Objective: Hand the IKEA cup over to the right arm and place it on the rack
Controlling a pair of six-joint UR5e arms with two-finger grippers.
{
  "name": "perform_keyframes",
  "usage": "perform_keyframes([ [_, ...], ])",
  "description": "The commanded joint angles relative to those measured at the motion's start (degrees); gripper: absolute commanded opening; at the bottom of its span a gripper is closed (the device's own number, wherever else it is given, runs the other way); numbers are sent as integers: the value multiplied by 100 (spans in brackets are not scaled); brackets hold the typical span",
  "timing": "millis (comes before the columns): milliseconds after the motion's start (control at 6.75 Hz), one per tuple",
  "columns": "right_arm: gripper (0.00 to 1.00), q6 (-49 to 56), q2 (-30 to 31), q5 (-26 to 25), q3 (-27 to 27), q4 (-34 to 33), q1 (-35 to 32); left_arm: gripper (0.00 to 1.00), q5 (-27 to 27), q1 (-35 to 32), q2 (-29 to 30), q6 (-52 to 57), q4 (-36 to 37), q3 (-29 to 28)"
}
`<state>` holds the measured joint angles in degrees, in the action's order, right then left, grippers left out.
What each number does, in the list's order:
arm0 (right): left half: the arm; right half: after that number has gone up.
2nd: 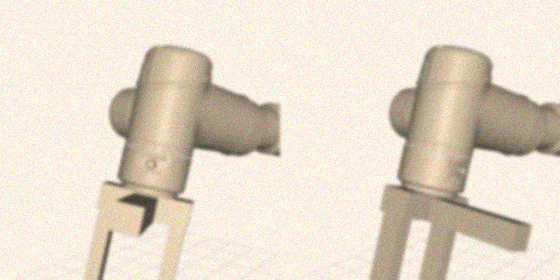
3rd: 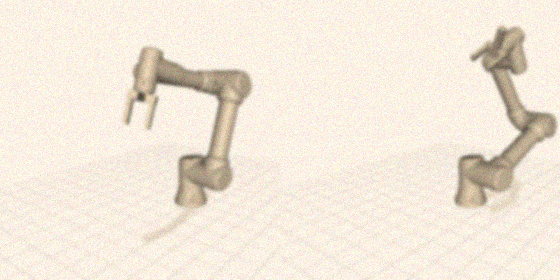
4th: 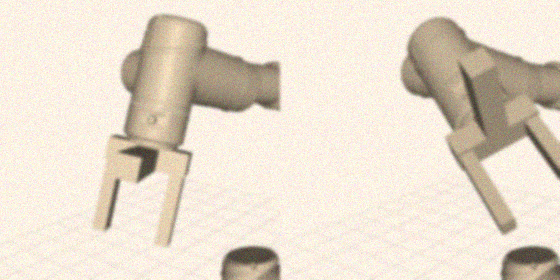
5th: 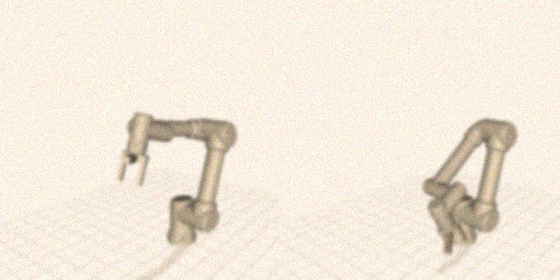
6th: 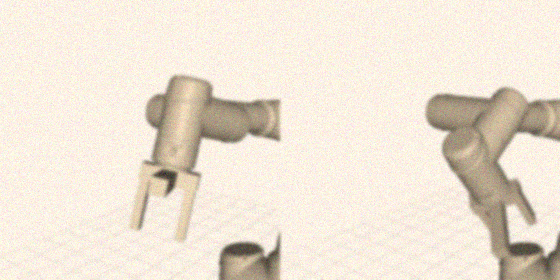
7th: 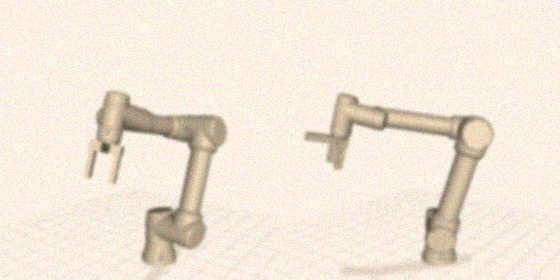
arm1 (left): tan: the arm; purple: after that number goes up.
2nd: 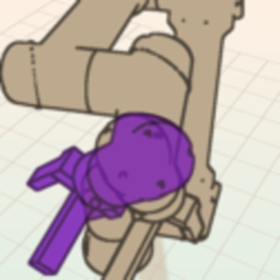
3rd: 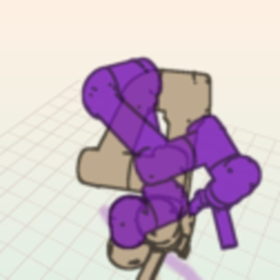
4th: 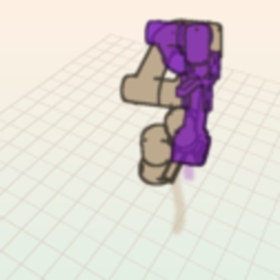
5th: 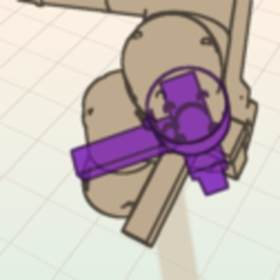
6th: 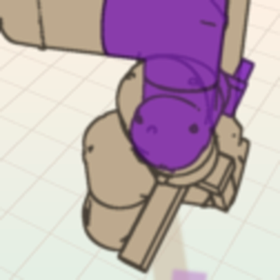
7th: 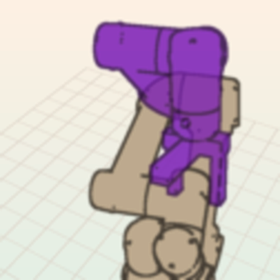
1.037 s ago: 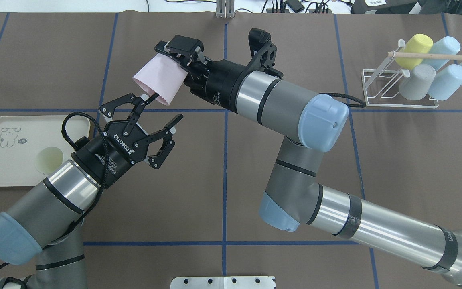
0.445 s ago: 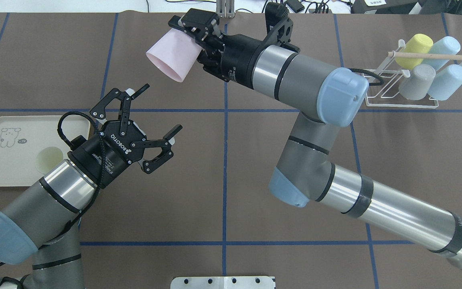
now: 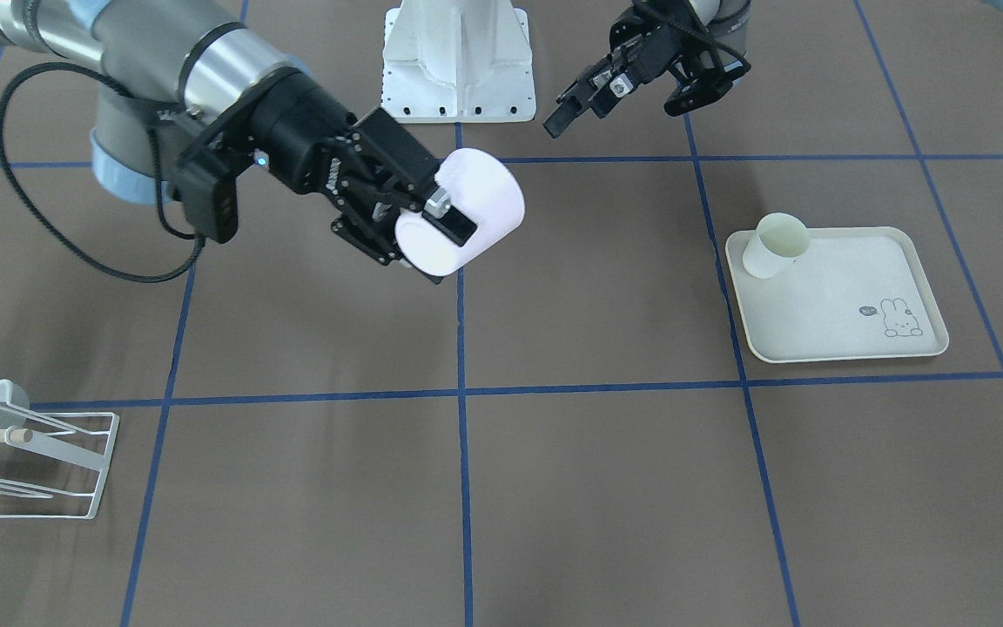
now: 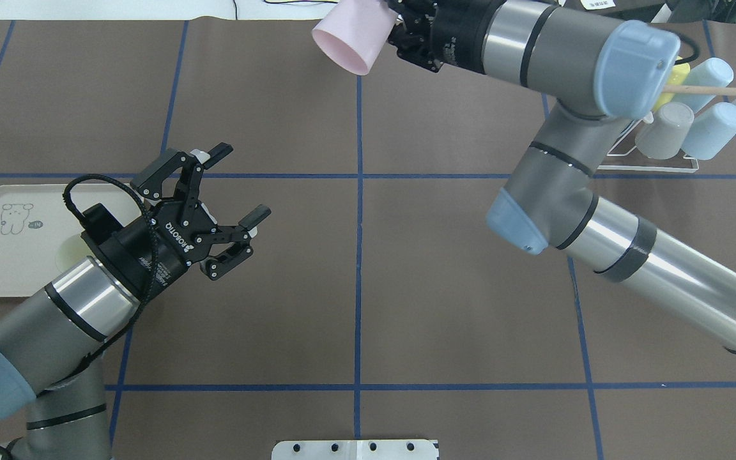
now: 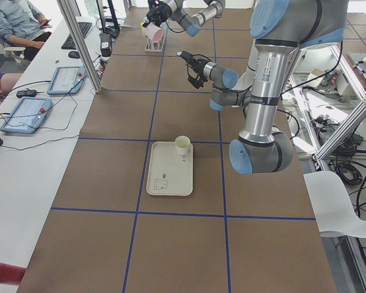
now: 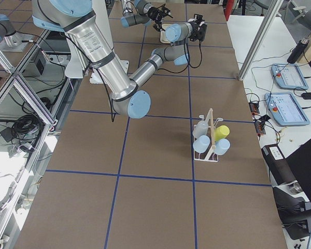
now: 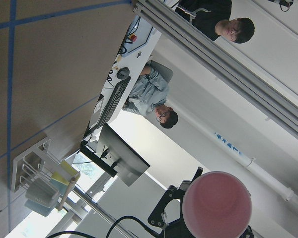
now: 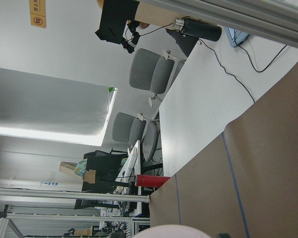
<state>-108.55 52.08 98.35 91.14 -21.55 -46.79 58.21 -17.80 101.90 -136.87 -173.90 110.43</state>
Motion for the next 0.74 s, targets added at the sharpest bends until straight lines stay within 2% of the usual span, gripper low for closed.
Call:
perform_keyframes([
  [0, 0, 761, 249, 692, 52, -532, -601, 100, 1202, -598, -503, 651, 1235, 485],
  [148, 0, 1131, 502, 755, 87, -569, -751, 100, 2028, -1098, -504, 861, 2106, 697],
  [296, 0, 1587, 801, 782, 131, -578, -961, 100, 2471, -1416, -513, 1281, 2741, 864],
  [593, 0, 2544, 1206, 782, 236, -962, -1374, 100, 2564, -1507, -1072, 2379, 3553, 1286],
])
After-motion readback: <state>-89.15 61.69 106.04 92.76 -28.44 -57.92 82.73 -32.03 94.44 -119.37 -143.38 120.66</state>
